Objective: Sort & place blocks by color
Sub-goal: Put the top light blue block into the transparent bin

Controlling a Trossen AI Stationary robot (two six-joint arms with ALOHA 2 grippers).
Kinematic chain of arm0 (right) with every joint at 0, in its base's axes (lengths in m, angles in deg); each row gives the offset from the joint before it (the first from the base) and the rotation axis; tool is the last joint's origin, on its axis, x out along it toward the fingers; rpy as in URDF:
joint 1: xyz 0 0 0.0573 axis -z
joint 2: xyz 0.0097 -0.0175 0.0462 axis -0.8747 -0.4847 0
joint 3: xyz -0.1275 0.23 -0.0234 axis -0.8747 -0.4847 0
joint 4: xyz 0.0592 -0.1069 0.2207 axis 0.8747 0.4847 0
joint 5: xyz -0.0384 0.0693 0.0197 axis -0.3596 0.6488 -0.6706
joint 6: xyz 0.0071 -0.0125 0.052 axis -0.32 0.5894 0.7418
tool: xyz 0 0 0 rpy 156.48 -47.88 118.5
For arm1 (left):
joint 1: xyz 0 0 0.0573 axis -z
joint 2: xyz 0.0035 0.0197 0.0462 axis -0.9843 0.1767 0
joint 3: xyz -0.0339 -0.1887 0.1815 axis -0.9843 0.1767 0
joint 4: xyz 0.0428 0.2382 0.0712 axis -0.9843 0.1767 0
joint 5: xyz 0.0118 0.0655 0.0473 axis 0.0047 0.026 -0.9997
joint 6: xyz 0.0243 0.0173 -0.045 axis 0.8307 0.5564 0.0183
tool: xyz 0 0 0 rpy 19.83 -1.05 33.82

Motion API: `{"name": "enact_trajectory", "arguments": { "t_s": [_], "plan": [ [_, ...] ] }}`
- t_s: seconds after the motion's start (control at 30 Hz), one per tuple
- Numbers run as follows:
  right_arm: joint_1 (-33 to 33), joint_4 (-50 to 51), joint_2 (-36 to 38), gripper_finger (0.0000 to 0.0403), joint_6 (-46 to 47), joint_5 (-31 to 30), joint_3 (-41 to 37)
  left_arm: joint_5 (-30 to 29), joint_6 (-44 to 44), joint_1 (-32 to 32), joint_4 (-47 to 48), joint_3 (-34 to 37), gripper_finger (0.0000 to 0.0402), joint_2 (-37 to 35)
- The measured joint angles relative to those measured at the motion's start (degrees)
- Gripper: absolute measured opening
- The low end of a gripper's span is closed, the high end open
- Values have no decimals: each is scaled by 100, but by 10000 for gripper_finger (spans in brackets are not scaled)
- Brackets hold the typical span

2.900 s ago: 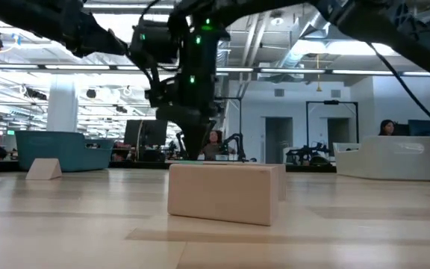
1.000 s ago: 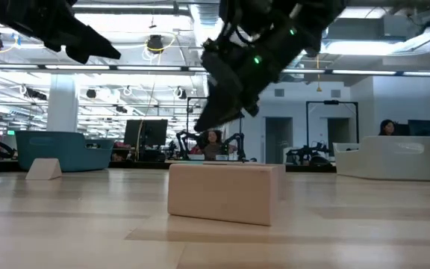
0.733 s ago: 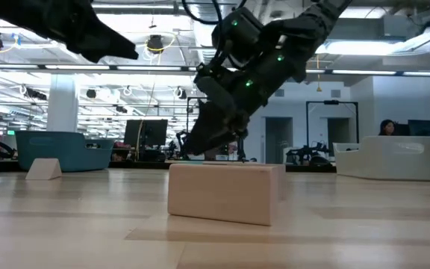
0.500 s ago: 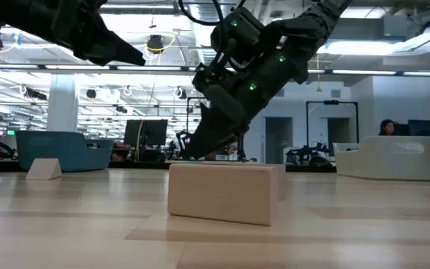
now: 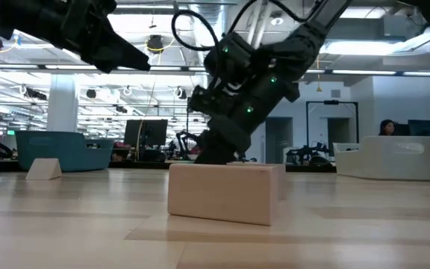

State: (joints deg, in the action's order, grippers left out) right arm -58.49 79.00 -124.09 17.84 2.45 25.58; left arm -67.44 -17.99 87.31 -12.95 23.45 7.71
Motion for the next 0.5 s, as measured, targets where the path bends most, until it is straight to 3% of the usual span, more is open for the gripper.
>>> {"name": "enact_trajectory", "arguments": {
  "t_s": [0.23, 0.5],
  "plan": [
    [2, 42, -46, 280, 46, 104, 12, 129, 129, -7, -285, -4, 250, 277],
    [-87, 52, -19, 171, 479, 12, 10, 168, 245, -7, -285, -2, 250, 526]
  ]
}}
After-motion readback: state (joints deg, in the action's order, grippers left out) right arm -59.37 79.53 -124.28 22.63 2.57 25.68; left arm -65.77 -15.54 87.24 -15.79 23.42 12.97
